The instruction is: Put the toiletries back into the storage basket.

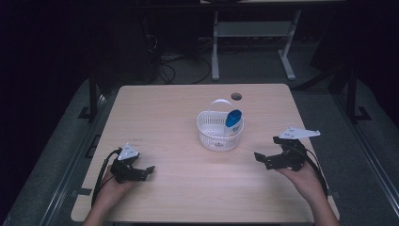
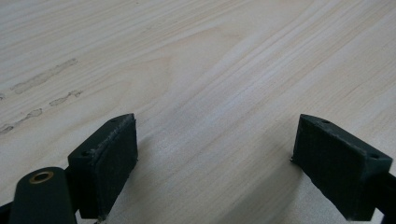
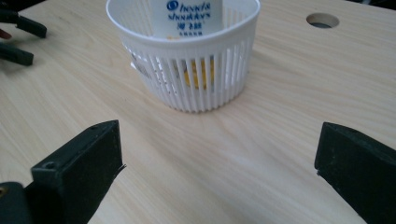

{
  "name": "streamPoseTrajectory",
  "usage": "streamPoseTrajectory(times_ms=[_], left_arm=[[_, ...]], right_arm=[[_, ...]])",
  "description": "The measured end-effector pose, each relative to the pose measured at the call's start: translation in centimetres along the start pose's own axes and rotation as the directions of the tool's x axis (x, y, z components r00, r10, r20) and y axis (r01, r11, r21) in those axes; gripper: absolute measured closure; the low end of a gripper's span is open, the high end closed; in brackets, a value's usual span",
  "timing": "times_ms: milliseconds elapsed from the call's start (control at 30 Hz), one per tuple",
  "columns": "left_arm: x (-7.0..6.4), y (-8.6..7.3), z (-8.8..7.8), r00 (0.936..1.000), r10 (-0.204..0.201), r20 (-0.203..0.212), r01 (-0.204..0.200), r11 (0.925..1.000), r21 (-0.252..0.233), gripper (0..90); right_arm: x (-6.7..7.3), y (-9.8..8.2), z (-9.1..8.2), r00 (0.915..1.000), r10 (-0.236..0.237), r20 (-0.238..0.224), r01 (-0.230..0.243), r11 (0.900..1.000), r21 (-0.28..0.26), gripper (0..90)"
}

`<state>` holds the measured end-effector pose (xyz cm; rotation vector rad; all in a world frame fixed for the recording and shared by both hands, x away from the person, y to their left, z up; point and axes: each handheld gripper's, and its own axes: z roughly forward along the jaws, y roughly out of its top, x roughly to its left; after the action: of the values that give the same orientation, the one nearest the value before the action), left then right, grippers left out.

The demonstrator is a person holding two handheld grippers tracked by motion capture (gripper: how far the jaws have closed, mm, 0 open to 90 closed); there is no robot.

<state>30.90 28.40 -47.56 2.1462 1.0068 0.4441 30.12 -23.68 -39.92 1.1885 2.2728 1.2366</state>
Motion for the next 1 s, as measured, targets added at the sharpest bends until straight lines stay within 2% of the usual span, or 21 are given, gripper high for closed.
streamPoseTrajectory(times_ms=[300, 467, 633, 1000], left_arm=[[0.0, 0.0, 0.0, 1.0, 0.0, -0.001, 0.0, 1.0, 0.0, 13.3], [0.0, 0.0, 0.0, 1.0, 0.0, -0.001, 0.0, 1.0, 0.0, 13.3], [0.0, 0.0, 0.0, 1.0, 0.0, -0.001, 0.0, 1.0, 0.001, 13.3], [0.0, 0.0, 0.0, 1.0, 0.001, -0.002, -0.001, 1.0, 0.001, 13.3]], right_arm=[[-0.7, -2.7, -0.9, 0.9994, 0.023, 0.025, -0.024, 0.999, 0.041, 0.6], [-1.0, -4.0, -0.7, 0.9989, 0.027, 0.038, -0.029, 0.997, 0.076, 0.6], [-1.7, -5.8, -0.1, 0.9966, 0.052, 0.063, -0.058, 0.994, 0.096, 0.6], [-2.5, -7.7, 0.9, 0.9925, 0.033, 0.118, -0.051, 0.987, 0.152, 0.6]])
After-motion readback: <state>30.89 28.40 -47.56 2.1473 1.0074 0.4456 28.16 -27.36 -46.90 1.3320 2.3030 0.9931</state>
